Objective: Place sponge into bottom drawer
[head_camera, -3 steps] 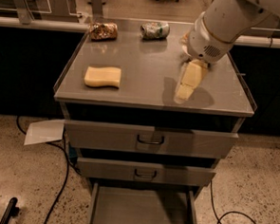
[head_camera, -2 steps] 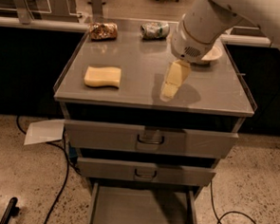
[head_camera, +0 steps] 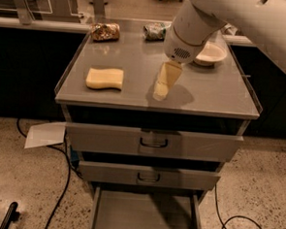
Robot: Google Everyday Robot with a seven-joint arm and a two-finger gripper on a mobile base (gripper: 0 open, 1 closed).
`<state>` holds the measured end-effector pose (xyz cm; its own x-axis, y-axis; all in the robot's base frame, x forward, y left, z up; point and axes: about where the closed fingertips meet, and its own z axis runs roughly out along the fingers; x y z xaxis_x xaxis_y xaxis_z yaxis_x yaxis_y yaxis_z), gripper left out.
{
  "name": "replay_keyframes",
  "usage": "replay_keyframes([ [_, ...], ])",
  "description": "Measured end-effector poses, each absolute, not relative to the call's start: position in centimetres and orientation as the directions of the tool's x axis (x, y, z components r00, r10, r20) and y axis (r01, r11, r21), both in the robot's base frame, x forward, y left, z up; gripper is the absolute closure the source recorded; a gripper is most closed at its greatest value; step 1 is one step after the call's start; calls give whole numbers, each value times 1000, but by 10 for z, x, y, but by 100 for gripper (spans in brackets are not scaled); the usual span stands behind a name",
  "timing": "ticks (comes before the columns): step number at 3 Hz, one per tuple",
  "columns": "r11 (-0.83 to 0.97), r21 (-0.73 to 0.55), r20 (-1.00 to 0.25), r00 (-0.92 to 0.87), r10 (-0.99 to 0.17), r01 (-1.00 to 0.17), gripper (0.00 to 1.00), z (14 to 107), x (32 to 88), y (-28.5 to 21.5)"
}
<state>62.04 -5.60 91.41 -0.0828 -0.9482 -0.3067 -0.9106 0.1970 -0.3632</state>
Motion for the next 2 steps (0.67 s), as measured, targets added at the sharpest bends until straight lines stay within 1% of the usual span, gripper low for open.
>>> replay_keyframes([
  [1, 240, -351, -322, -124, -939, -905, 0, 909, 618, -64],
  [2, 231, -333, -389, -90, -917, -914, 0, 896, 628, -40],
])
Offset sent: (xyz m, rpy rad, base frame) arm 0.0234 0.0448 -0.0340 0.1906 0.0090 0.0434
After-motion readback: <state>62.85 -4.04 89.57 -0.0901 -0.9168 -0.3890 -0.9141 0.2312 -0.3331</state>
